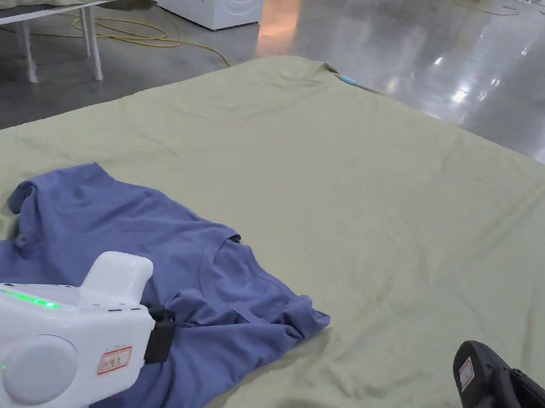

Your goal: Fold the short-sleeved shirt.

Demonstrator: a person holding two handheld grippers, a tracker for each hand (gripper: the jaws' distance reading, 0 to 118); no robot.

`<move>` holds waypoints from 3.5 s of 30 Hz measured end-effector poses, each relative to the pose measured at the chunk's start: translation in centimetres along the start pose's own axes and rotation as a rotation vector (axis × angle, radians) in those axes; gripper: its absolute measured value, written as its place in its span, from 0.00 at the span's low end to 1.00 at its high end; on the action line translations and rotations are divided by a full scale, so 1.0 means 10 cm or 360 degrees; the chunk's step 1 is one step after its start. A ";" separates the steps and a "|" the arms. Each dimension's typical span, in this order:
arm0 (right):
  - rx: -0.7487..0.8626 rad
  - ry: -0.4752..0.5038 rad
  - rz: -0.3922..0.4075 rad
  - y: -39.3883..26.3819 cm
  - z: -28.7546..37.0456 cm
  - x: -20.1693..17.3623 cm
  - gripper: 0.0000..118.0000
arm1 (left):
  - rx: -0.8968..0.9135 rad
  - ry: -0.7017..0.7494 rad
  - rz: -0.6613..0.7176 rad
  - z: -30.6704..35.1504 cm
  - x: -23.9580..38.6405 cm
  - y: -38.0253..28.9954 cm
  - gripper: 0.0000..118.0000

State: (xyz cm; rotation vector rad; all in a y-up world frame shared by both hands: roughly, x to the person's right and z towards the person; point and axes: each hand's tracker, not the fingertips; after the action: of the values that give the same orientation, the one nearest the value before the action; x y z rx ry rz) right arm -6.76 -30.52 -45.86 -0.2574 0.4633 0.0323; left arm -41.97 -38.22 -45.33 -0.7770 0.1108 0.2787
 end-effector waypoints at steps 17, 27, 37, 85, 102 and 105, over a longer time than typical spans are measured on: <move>0.0197 -0.0615 -0.0163 0.06 1.52 1.02 0.02 | 0.0278 -0.1116 0.0024 0.48 1.81 0.61 0.04; 0.0253 -0.1243 -0.0162 -0.07 2.79 1.64 0.02 | -0.0053 -0.1875 -0.0374 0.66 4.08 -0.09 0.04; 0.0163 -0.1396 -0.0301 -0.35 3.17 1.92 0.02 | -0.0594 -0.1548 -0.1008 0.25 5.11 -1.75 0.04; -0.0231 -0.0804 -0.0068 -0.26 1.69 1.55 0.02 | -0.0223 -0.0211 -0.0508 -0.28 1.75 -0.37 0.04; -0.1214 -0.0333 -0.0021 -0.55 -0.16 2.94 0.87 | -0.0284 -0.0336 -0.0247 -0.40 1.53 -0.34 0.04; -0.1452 -0.0297 0.0022 -0.66 -0.32 2.89 0.55 | -0.0279 -0.0320 -0.0265 -0.40 1.56 -0.34 0.04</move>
State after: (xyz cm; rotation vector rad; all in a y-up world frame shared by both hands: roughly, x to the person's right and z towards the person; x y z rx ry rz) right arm 18.28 -38.53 -59.86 -1.1367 0.2371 0.2823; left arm -26.01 -40.12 -49.03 -0.9216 -0.1695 0.2089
